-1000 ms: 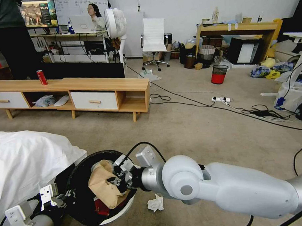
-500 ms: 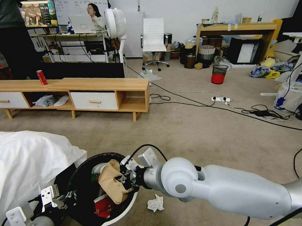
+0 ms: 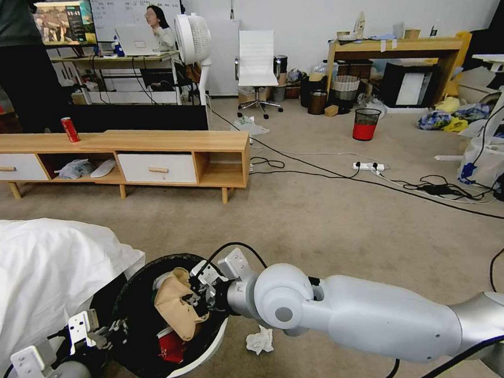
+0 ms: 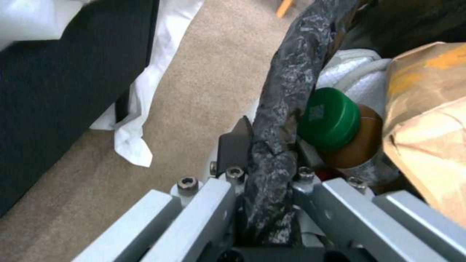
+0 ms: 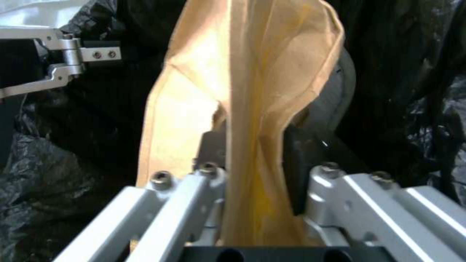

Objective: Pick up the trash bin and place the garbage on the floor into it.

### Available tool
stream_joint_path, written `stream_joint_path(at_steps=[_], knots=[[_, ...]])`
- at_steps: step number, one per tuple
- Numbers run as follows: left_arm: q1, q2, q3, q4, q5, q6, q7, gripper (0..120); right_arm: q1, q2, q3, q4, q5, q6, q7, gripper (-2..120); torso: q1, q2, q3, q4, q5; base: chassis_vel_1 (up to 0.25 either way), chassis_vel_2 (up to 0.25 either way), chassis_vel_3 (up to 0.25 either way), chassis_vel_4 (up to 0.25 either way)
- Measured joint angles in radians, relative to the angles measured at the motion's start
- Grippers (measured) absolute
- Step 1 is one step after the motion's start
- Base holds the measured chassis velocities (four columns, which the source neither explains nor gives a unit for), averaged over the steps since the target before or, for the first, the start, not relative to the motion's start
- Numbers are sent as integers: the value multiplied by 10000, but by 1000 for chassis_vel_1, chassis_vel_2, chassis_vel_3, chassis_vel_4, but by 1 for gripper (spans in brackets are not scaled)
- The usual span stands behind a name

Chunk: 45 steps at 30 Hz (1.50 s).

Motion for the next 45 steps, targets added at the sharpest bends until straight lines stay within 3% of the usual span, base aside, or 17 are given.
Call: stream_joint_path(at_steps=[1, 7, 9, 10, 20, 33, 45], knots=[[0, 0, 0, 0, 0, 0, 0, 2, 0, 0, 0, 0, 0, 0, 0, 25, 0, 0, 0, 0, 0, 0, 0, 0, 0], [-40, 1, 16, 71, 37, 0, 20, 2, 71, -115, 81, 266, 46, -3, 31, 51, 0, 1, 0, 0, 0, 0, 0, 0, 0], [-41, 1, 16, 72, 38, 0, 20, 2, 72, -120, 84, 274, 48, -3, 31, 51, 0, 1, 0, 0, 0, 0, 0, 0, 0], [-57, 3, 17, 95, 47, 0, 21, 2, 80, -161, 119, 369, 66, -7, 49, 61, 0, 1, 0, 0, 0, 0, 0, 0, 0], [-73, -26, 30, 140, 75, 0, 26, 2, 156, -259, 303, 866, 260, -70, 192, 97, 0, 2, -1, 0, 0, 0, 0, 0, 0], [35, -89, 34, 60, 162, 0, 99, 2, 81, -234, 315, 839, 129, -69, 408, 100, 0, 1, 0, 1, 0, 0, 0, 0, 0], [46, 32, -48, 195, 258, 0, 107, 2, -66, -1249, 2503, 2229, 174, 249, 63, 100, 0, 1, -1, 0, 1, 0, 0, 0, 0]])
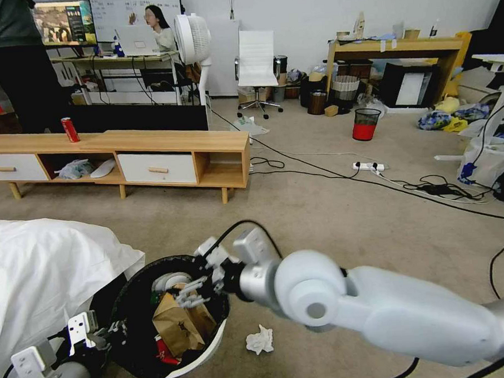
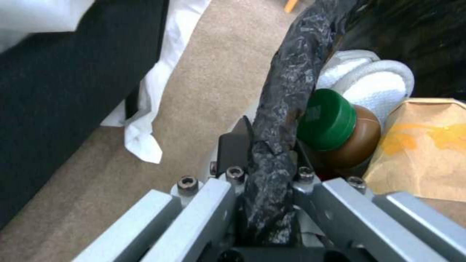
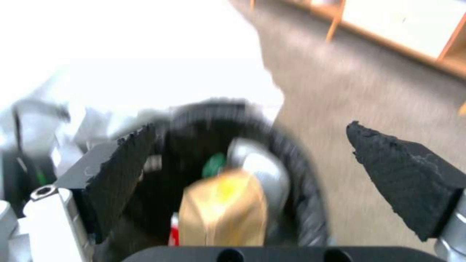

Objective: Pick up the trash bin and place the garbage on the floor into it.

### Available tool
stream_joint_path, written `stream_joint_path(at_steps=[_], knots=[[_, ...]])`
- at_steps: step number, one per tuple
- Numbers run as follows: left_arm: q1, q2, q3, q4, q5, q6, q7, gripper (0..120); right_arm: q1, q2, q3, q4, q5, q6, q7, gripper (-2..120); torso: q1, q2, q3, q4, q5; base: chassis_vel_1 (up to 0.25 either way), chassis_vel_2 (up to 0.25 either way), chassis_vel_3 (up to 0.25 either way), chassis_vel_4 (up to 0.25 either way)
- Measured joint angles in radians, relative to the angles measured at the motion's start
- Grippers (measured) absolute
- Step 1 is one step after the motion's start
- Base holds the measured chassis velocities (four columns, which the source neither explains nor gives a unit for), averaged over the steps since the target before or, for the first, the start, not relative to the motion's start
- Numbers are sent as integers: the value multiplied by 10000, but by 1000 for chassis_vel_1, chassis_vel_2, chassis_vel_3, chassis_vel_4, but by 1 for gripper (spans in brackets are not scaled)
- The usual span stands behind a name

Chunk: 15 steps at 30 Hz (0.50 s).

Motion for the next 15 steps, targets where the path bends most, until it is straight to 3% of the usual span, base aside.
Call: stream_joint_path(at_steps=[6, 8, 15], knots=[[72, 61, -107, 58, 109, 0, 12, 2, -594, -693, 1783, 315, -272, 764, -767, 100, 0, 0, 0, -1, 0, 0, 0, 0, 0], [135, 86, -197, 83, 157, 0, 21, 2, -1350, -1275, 2932, 359, -860, 1625, -1509, 100, 0, 0, 0, 3, 0, 0, 0, 0, 0], [210, 110, -351, 86, 156, 0, 29, 2, -2439, -2101, 4019, 338, -1605, 2805, -2427, 100, 0, 0, 0, -2, 4, 0, 0, 0, 0]])
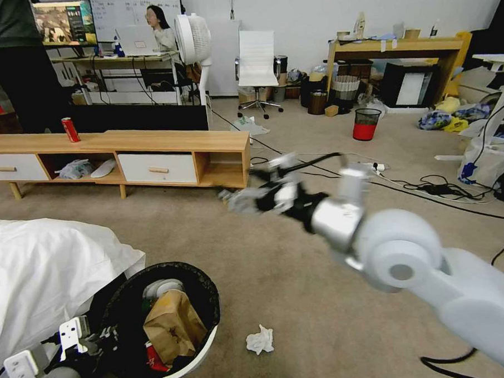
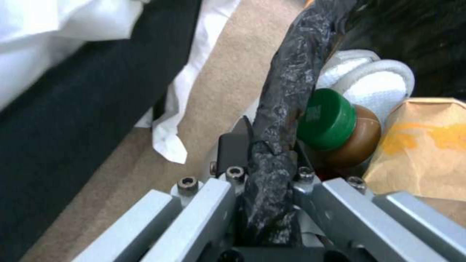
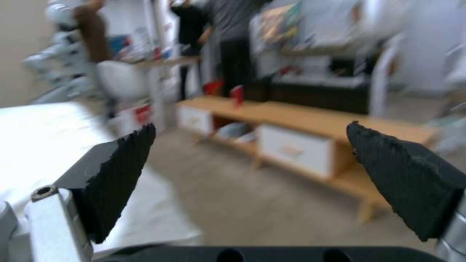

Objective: Pick up the trash bin and place the garbage on the floor into it.

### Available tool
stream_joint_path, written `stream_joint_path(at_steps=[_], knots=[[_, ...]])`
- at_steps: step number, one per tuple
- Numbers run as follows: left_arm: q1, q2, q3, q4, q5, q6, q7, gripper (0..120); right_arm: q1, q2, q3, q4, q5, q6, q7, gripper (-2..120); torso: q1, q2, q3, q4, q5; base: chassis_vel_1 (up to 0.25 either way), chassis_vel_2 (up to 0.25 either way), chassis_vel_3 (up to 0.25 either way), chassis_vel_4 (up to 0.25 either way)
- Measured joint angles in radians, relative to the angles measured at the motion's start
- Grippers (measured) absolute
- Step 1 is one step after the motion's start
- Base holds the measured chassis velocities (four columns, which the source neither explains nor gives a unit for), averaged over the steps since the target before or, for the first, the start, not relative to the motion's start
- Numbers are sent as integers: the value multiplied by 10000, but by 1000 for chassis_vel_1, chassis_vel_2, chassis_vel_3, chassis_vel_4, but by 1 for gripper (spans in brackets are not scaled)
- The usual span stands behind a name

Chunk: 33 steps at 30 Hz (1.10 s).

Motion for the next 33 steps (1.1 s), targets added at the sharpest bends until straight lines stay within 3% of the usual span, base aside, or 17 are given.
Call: stream_joint_path(at_steps=[8, 11, 13, 17, 21, 28, 33], knots=[[98, -54, -226, -13, -21, 0, 10, 2, -1230, -1000, 858, -328, -1680, 1665, -490, 100, 0, -2, 0, 2, -2, 0, 0, 0, 0], [209, -159, -455, -40, -29, 0, 29, 2, -2323, -1545, 1788, -470, -2637, 2426, -660, 100, 0, -1, 0, 5, 0, 0, 0, 0, 0], [288, -236, -694, -92, -99, 0, 36, 2, -3749, -2001, 2991, -544, -3332, 2938, -901, 100, 0, -1, 0, 0, -2, 0, 0, 0, 0], [396, -422, -1032, -147, -135, 0, 54, 2, -4669, -1891, 3427, -568, -3810, 3163, -975, 100, 0, -1, 0, 1, -3, 0, 0, 0, 0], [461, -410, -1555, -151, -263, 0, 59, 2, -5307, -1696, 2836, -499, -4470, 2651, -1086, 100, 0, -1, 0, 3, -4, 0, 0, 0, 0], [465, -440, -1405, 4, -233, 0, 59, 2, -5752, -1748, 1885, -607, -4554, 1317, -1037, 100, 0, -2, 0, 1, -7, 0, 0, 0, 0], [426, -555, -1255, 25, -142, 1, 66, 2, -4912, -1575, 404, -864, -4036, -28, -821, 100, 0, -2, 0, 5, -6, 0, 0, 0, 0]])
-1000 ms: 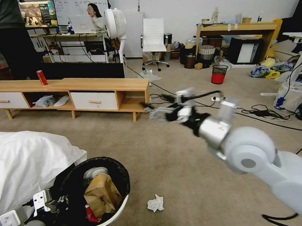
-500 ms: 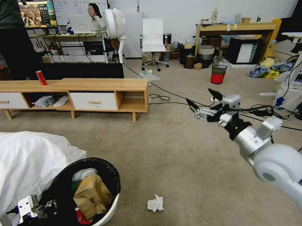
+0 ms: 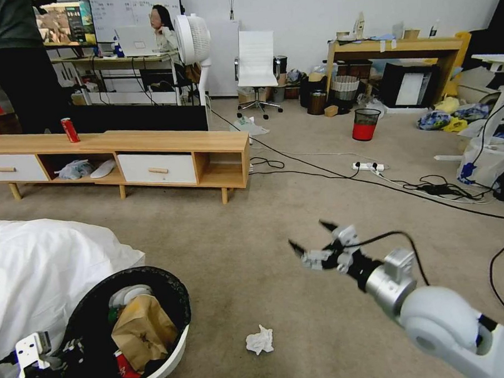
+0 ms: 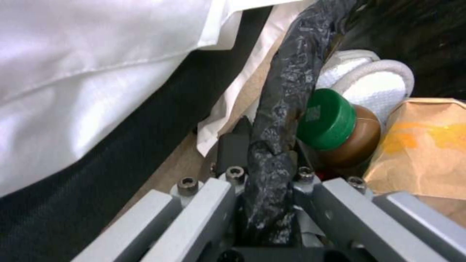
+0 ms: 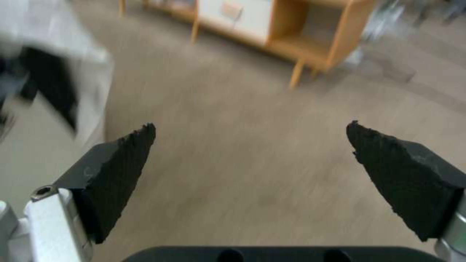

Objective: Pick up the trash bin and place the garbage on the floor into it.

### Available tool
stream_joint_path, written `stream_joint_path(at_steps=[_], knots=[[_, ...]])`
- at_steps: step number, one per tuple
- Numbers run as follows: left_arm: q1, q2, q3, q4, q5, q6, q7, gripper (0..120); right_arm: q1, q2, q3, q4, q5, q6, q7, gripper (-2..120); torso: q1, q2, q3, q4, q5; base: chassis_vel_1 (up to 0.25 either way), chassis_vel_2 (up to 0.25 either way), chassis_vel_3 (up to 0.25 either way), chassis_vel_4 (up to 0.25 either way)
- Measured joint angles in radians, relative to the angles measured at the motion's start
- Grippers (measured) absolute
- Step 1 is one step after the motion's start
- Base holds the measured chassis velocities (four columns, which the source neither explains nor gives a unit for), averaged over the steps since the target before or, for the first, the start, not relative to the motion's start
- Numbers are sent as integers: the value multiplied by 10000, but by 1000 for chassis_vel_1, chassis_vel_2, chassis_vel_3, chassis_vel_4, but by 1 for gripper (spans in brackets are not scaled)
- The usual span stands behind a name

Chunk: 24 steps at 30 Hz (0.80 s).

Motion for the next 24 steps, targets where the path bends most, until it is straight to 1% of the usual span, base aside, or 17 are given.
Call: stream_joint_path(at_steps=[1, 2, 3, 5, 6, 7, 8, 10, 13, 15, 16, 18, 19, 21, 22, 24], knots=[[-48, -26, 65, 1, 33, 0, 0, 2, 385, 83, -539, -51, 248, -447, 114, 100, 0, 0, 0, 0, 1, 0, 0, 0, 0], [-48, -26, 65, 1, 33, 0, 0, 2, 385, 83, -539, -51, 248, -447, 114, 100, 0, 0, 0, 0, 1, 0, 0, 0, 0], [-82, -49, 112, 1, 55, 0, 0, 2, 682, 160, -975, -99, 411, -812, 229, 100, 0, 0, 0, 0, -1, 0, 0, 0, 0], [-97, -63, 130, 1, 64, 0, 0, 2, 806, 198, -1173, -132, 456, -940, 272, 100, 0, 0, 0, -1, -1, 0, 0, 0, 0], [-122, -103, 176, 1, 79, -1, 1, 2, 1221, 338, -1820, -272, 556, -1349, 380, 100, 0, 0, 0, -2, 2, 0, 0, 0, 0], [-122, -103, 176, 1, 79, -1, 1, 2, 1221, 338, -1820, -272, 556, -1349, 380, 100, 0, 0, 0, -2, 2, 0, 0, 0, 0], [-121, -129, 203, 1, 118, 0, 12, 2, 1607, 503, -2364, -474, 732, -1869, 564, 100, 0, 1, 0, -2, -2, 0, 0, 0, 0], [-127, -144, 238, 1, 141, 0, 30, 2, 1978, 752, -3001, -798, 925, -2327, 647, 100, 0, 0, 1, 0, 2, 0, 0, 0, 0], [-150, -151, 262, 2, 154, 0, 33, 2, 2144, 869, -3281, -924, 984, -2575, 653, 100, 0, 0, 1, -2, -2, 0, 0, 0, 0], [-193, -166, 310, 5, 173, 0, 43, 2, 2626, 1251, -4073, -1207, 1090, -3131, 563, 100, 0, 0, 1, -5, -1, 0, 0, 0, 0], [-193, -166, 310, 5, 173, 0, 43, 2, 2626, 1251, -4073, -1207, 1090, -3131, 563, 100, 0, 0, 1, -5, -1, 0, 0, 0, 0], [-193, -174, 331, 17, 201, 0, 68, 2, 2966, 1639, -4559, -1475, 1269, -3560, 495, 100, 0, 1, 1, 0, 1, 0, 0, 0, 0], [-193, -174, 331, 17, 201, 0, 68, 2, 2966, 1639, -4559, -1475, 1269, -3560, 495, 100, 0, 1, 1, 0, 1, 0, 0, 0, 0], [-191, -174, 333, 21, 210, 0, 88, 2, 3244, 2021, -4943, -1803, 1447, -3975, 382, 100, 0, 0, 1, -1, 0, 0, 0, 0, 0], [-191, -174, 333, 21, 210, 0, 88, 2, 3244, 2021, -4943, -1803, 1447, -3975, 382, 100, 0, 0, 1, -1, 0, 0, 0, 0, 0], [-200, -171, 326, 21, 208, 0, 95, 2, 3427, 2248, -5237, -2125, 1498, -4051, 296, 100, 0, 1, 1, -2, -1, 0, 0, 0, 0]])
